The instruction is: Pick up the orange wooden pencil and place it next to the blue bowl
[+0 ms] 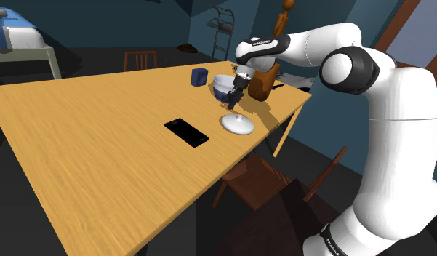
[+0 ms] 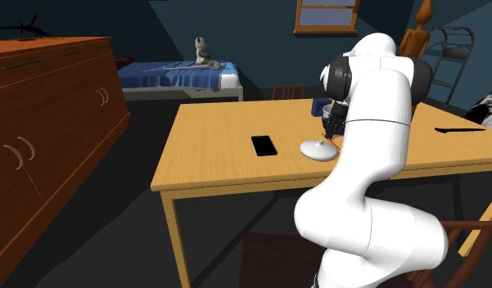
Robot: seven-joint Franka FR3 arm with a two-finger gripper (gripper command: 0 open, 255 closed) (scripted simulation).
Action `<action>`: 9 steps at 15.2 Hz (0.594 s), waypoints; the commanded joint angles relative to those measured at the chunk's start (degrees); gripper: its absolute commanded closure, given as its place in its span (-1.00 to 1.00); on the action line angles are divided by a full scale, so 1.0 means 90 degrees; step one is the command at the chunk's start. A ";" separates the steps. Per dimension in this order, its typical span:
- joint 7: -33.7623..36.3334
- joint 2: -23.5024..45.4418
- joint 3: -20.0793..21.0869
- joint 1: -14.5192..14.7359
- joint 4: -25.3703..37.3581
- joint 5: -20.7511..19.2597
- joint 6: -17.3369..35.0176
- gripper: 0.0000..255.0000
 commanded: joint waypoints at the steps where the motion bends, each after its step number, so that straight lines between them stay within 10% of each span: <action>1: -0.0002 0.0000 0.0000 0.0000 -0.0006 0.0001 0.0008 1.00; 3: -0.0002 0.0000 0.0000 0.0000 -0.0006 0.0001 0.0008 1.00; 4: -0.0002 0.0000 0.0000 0.0000 -0.0007 0.0001 0.0008 -1.00; 9: -0.0002 0.0000 0.0000 0.0000 -0.0006 0.0001 0.0008 -1.00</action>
